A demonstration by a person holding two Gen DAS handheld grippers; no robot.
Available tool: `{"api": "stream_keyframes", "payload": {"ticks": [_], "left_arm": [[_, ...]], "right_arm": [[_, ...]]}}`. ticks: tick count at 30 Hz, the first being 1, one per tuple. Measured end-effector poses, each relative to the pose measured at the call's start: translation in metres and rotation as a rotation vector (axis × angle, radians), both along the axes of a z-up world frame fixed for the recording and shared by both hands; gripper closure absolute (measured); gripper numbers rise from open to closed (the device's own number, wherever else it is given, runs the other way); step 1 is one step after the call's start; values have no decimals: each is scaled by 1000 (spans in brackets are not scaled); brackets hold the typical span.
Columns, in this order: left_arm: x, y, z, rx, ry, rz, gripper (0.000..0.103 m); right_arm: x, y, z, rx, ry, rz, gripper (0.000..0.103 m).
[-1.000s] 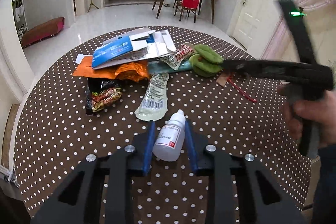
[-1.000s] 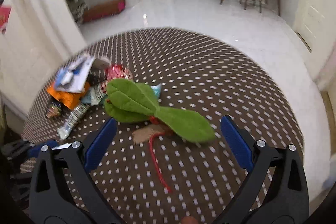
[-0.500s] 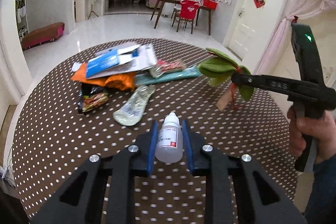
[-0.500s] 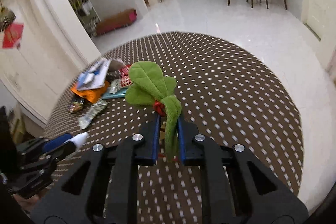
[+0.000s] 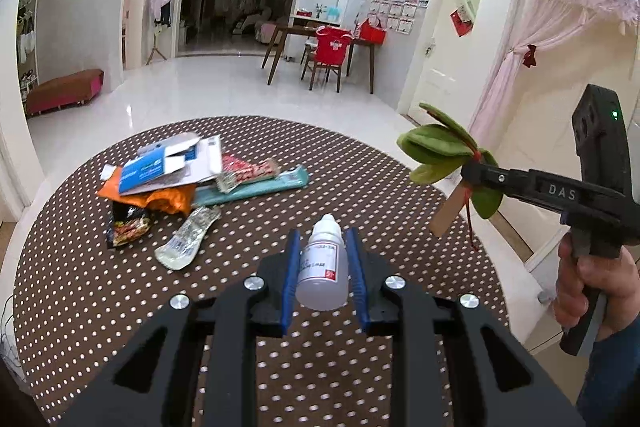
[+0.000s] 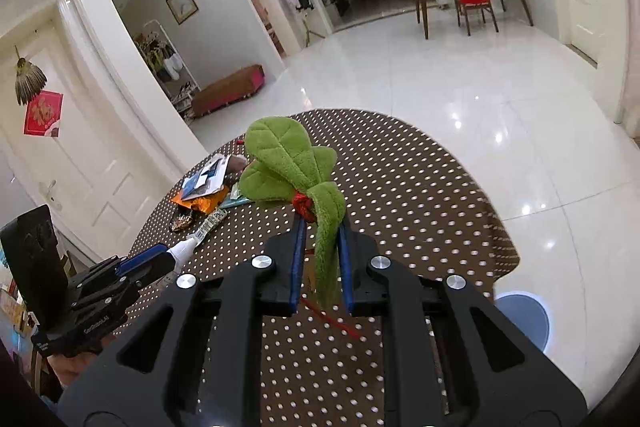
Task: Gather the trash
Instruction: 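Grasp the white dropper bottle with the left tool while the right tool grasps the green leaf toy, then carry both items over the blue bucket and open both tools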
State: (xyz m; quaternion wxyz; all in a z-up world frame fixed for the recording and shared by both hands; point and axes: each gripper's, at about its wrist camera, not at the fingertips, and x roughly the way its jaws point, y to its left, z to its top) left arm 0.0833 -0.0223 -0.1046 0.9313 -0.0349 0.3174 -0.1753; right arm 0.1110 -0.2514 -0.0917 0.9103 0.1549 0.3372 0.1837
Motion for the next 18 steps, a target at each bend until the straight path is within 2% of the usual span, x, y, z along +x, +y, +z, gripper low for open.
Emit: {"api": "stream_keyframes", "payload": {"ticks": [4,10,14,18], "left_arm": [[5,-20,9,-11,-23,-34,80],[12,-71,21,-37,-48,-116,80],[20,-114,18,-65,-28,-188,80],[24,-160,9,-73,1,-257,80]], "right_arm": [[-12,-16,11,7,-35,-31,88],[-33,-70,21,15,-60,-133,88],[-45,-118,9,16,-31,-229,87],[-51,-157,-25,24,55,-325,87]]}}
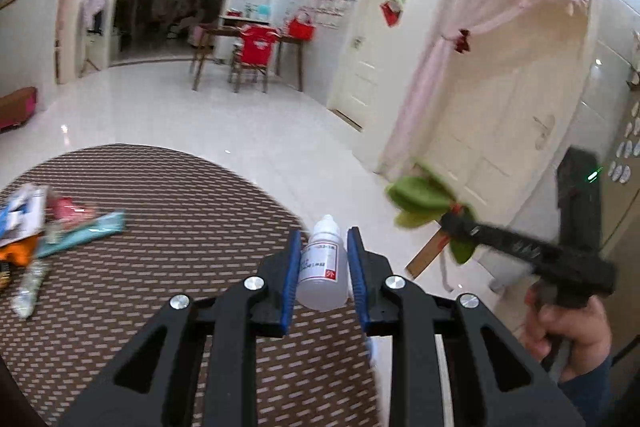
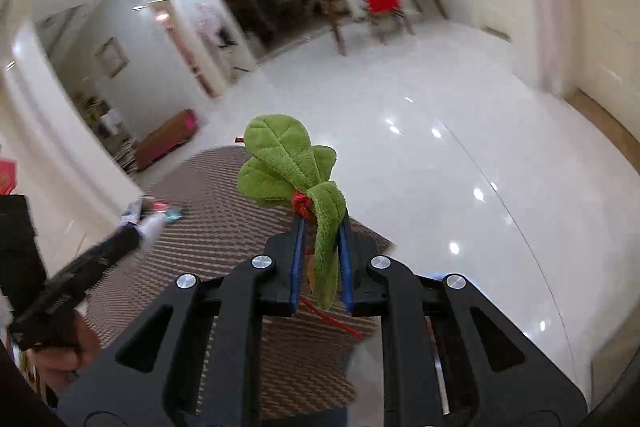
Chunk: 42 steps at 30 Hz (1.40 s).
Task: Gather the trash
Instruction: 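Carry both items over the blue bucket and open both tools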
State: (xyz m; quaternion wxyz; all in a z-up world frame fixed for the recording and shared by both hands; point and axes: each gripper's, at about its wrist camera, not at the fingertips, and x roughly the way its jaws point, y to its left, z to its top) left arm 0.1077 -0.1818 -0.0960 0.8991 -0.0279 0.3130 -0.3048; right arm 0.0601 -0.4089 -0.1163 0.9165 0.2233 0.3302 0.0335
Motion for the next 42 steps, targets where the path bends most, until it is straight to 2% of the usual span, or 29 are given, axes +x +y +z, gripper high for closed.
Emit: {"api": "stream_keyframes", "payload": {"ticks": [7,14,17,18,24,31,33,34,35,39,42], "left_arm": [[11,-71,-30,39,69,-91,80],[24,-120,-64,103,127,-137,80],[32,-138,-77,136,151,-149,80],[35,-142,-81,146,159,-151,80],[51,-165,-98,192,190,-177,80],[68,-189,-114,243,261,-214,79],[72,-193,-117,255,276,-218,59],[72,-192,-117,255,276,-210,29],[72,-189,-114,250,265,-186,14],[71,-179,-103,224,238,-158,13],[64,-171,-93,217,205,-143,10]], "right_arm": [[6,-53,-82,60,184,-107,87],[25,-83,-152,145,306,-117,83],[30,-95,-178,194,349,-149,29],[28,-98,-182,200,353,-164,29],[18,-125,-177,234,313,-219,25],[3,-134,-131,230,188,-274,22],[1,-136,-117,225,156,-281,20],[1,-135,-110,221,142,-284,19],[0,-135,-105,219,132,-283,16],[-6,-131,-92,212,105,-288,6],[-7,-126,-88,197,97,-304,6]]}}
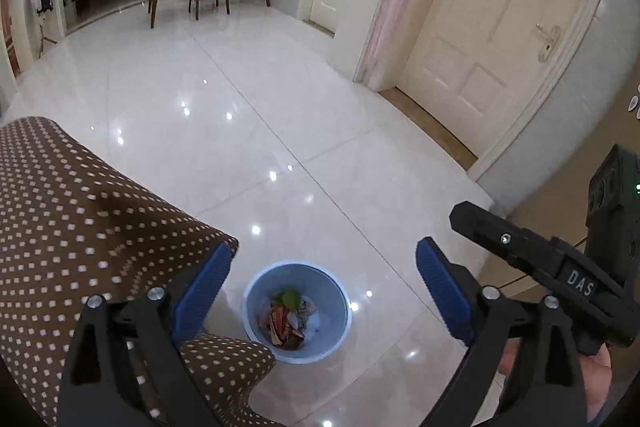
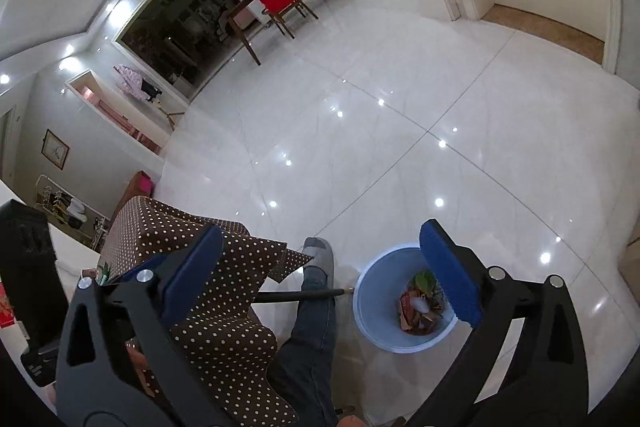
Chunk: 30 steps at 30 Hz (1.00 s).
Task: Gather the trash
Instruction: 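Carry both items over the blue bucket and open both tools, then move both tools back toward the remaining trash on the table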
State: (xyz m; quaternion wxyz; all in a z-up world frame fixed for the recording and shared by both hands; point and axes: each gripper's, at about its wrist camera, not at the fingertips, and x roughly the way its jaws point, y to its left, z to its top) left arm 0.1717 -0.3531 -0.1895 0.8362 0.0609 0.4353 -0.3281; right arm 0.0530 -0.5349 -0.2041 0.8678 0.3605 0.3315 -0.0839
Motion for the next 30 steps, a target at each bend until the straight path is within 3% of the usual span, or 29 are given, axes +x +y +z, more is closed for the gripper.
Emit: {"api": "stream_keyframes", "payload": {"ticks": [5,16,30], "left_arm": [[-14,17,19,-41,-40,19,9],[-37,74,59,-92,-135,73,9],[-61,179,105,-141,-258,187,7]], "right_arm": [[-2,17,11,-57,-2,-19,6],[-1,65,64,-171,-57,28,6],[2,144,117,-314,-134,132,6]]}}
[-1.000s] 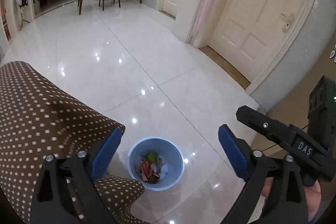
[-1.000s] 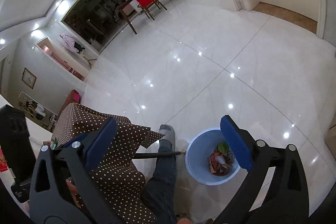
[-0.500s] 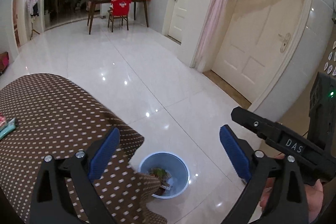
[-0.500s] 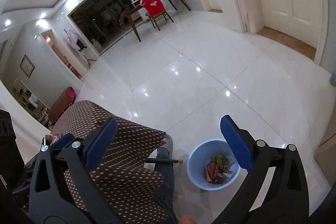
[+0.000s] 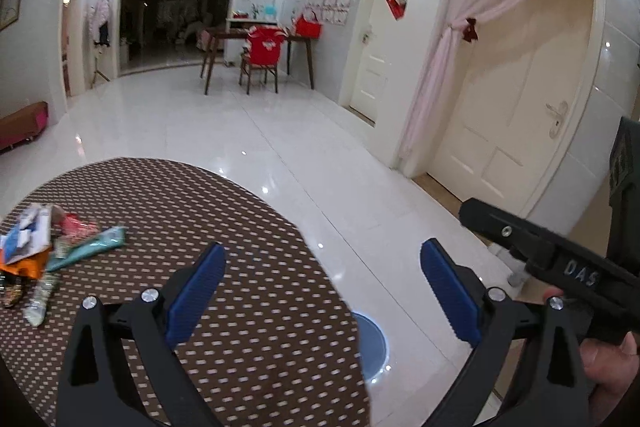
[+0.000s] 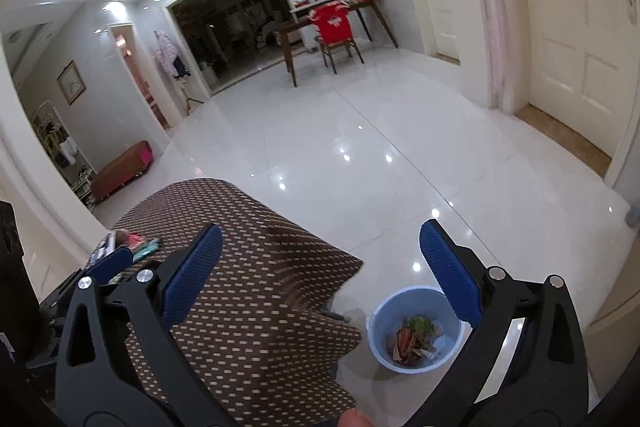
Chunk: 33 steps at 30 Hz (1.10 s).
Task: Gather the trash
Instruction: 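Move both tools back toward the remaining trash on the table, then grasp the grey snake-print wrapper strip with the left tool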
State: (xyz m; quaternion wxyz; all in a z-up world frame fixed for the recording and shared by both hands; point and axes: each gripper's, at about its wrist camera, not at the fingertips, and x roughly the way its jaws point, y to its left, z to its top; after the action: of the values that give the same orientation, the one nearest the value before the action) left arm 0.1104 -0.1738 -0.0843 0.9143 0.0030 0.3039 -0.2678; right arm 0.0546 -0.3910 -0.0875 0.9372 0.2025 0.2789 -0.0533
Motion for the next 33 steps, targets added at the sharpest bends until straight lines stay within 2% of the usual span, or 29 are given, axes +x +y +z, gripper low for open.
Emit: {"api": "stream_keyframes", "payload": {"ticks": [4,9,13,16,23,30,31,32,33], "left_arm": [[-7,28,14,-14,-37,29,7],[-18,67,28,0,-103,91,7],[-18,101,30,26,-135,167,7],[-9,126,25,44,-122,226,7],[34,194,-22,118,-14,334,7],[75,225,-71,201,142,340,7],[82,226,-75,200,174,324,10],[86,227,-78,191,192,311,20],[90,227,-80,192,204,304,24]], "right_arm": [[-6,29,19,-19,-85,70,6],[-4,63,41,-118,-168,88,6],[13,88,41,-121,-144,162,6],[24,111,38,-137,-120,215,6],[54,159,17,-150,-43,307,6],[82,198,-5,-149,25,365,6],[84,199,-9,-146,33,370,6],[89,202,-13,-142,45,377,6],[92,204,-16,-138,53,382,6]]}}
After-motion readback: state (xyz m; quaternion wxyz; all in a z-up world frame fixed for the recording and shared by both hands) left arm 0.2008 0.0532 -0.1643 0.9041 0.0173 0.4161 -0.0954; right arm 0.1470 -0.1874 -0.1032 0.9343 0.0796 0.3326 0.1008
